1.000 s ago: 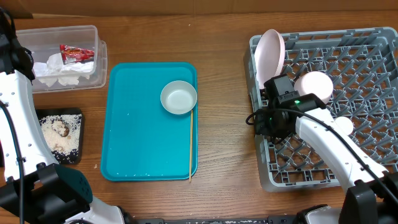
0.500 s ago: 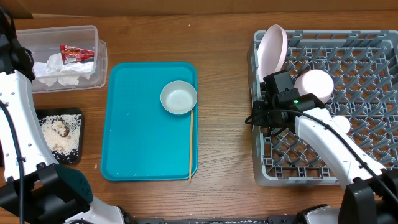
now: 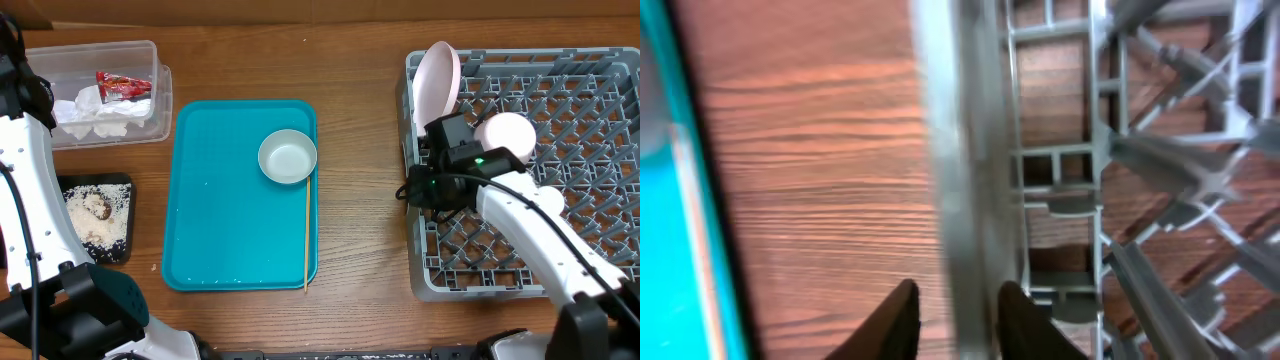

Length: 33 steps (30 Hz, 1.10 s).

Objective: Sort waste into correct bins and load items into the dishwasher

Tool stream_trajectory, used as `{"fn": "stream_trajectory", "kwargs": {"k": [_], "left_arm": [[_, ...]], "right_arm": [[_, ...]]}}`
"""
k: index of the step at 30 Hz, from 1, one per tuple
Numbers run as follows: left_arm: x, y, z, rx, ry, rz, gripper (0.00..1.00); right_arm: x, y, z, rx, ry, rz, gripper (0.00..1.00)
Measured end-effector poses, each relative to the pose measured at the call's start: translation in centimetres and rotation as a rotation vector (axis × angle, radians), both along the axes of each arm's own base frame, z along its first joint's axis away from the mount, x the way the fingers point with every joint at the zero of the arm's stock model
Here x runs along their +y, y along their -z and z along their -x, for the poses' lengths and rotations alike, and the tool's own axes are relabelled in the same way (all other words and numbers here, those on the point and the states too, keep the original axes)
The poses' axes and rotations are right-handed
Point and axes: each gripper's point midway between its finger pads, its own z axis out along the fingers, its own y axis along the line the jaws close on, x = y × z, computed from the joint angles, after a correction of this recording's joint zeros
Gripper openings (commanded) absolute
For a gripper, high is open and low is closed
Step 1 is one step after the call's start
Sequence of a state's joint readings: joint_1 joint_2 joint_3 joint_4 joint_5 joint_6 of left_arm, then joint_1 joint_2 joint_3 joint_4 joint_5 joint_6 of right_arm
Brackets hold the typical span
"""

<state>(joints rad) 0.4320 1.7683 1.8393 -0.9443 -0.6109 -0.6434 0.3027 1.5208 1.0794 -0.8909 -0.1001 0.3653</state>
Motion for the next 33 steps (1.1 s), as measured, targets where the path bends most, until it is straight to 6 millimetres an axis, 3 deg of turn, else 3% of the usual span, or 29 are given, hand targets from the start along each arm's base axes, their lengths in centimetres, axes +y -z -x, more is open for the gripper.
{"fn": "stream_trajectory", "kwargs": {"k": [3,8,12,16,17,18,20,24,27,33], "left_arm": [[0.0,0.0,0.0,0.000,0.000,0.000,1.00],[0.0,0.0,0.0,0.000,0.000,0.000,1.00],[0.0,0.0,0.0,0.000,0.000,-0.001,1.00],[0.0,0.0,0.0,0.000,0.000,0.000,1.00],[0.0,0.0,0.0,0.000,0.000,0.000,1.00],[0.0,0.0,0.0,0.000,0.000,0.000,1.00],[0.0,0.0,0.0,0.000,0.000,0.000,1.00],[0.0,0.0,0.0,0.000,0.000,0.000,1.00],[0.0,0.0,0.0,0.000,0.000,0.000,1.00],[0.0,0.0,0.0,0.000,0.000,0.000,1.00]], "right_arm": [[0.3,-3.7,-1.0,-0.082,0.003,-0.027,0.52],[2.4,-11.9,-3.0,-0.301,-0.029,-0.174,0.62],[6.6,-17.5,-5.0,-0.488,-0.129,-0.396,0.66],[12.0,-19.8,-5.5,-0.588,-0.258,-0.516,0.72],[13.1,-19.6,-5.2,-0.586,-0.281,-0.521,0.74],[15.3,-18.7,-4.6,-0.566,-0.328,-0.516,0.76],[17.9,-16.8,-3.6,-0.526,-0.385,-0.476,0.81],[22.5,-11.6,-2.5,-0.447,-0.501,-0.287,0.89],[24.2,-8.6,-3.4,-0.417,-0.560,-0.096,0.89],[26.4,-4.3,-5.7,-0.376,-0.640,0.085,0.88]]}}
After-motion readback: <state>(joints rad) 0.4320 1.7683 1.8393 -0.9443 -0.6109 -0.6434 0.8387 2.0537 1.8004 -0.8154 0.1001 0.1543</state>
